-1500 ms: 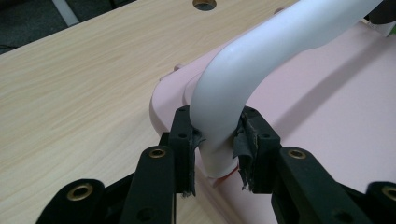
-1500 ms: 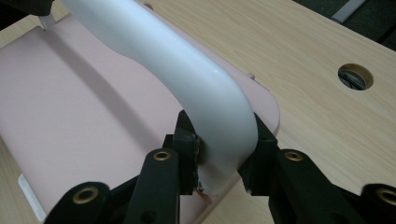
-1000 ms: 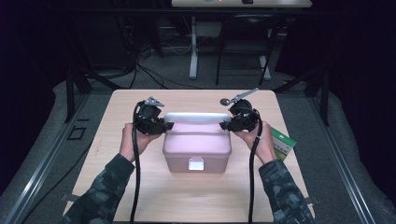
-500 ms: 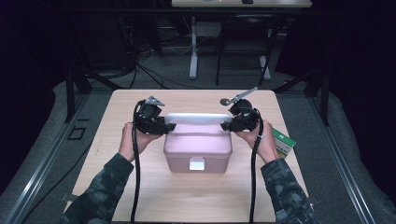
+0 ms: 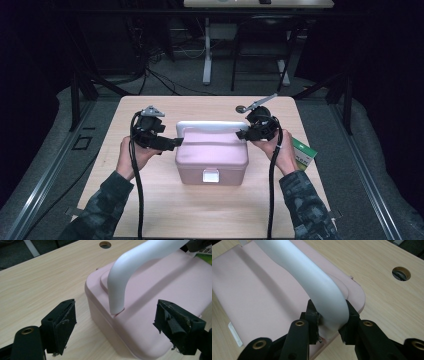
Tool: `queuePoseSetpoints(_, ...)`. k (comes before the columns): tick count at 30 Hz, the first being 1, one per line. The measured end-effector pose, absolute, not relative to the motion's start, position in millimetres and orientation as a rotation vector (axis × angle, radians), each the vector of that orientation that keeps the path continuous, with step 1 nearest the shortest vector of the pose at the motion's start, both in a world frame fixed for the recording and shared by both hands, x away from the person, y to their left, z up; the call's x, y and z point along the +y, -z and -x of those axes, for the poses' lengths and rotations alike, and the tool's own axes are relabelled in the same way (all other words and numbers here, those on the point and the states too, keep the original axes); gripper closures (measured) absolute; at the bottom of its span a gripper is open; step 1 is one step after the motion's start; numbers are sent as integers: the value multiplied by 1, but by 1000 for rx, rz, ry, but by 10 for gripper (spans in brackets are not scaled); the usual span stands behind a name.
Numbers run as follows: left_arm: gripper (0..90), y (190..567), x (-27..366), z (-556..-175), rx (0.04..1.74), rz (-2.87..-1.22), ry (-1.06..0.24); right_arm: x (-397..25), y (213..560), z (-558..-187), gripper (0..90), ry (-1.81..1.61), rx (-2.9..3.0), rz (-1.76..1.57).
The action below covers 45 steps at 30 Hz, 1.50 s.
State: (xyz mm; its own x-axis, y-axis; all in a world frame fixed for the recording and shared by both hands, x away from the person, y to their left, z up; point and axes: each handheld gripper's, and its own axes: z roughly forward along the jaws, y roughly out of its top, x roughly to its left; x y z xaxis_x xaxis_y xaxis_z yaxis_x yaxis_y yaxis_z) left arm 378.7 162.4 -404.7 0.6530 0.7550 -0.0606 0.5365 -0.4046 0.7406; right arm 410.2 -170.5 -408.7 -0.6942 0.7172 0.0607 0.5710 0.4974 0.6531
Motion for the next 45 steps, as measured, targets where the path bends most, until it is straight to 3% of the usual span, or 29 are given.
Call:
queuePoseSetpoints(15,157,415,182,-360,1015,-2101,-415,-171,407,-411,723,-993,2518,-1106)
queuePoseSetpoints(45,183,454,195,-345,1089,-2068,-346,-174,394,-417,720,-1057,2473,-1154)
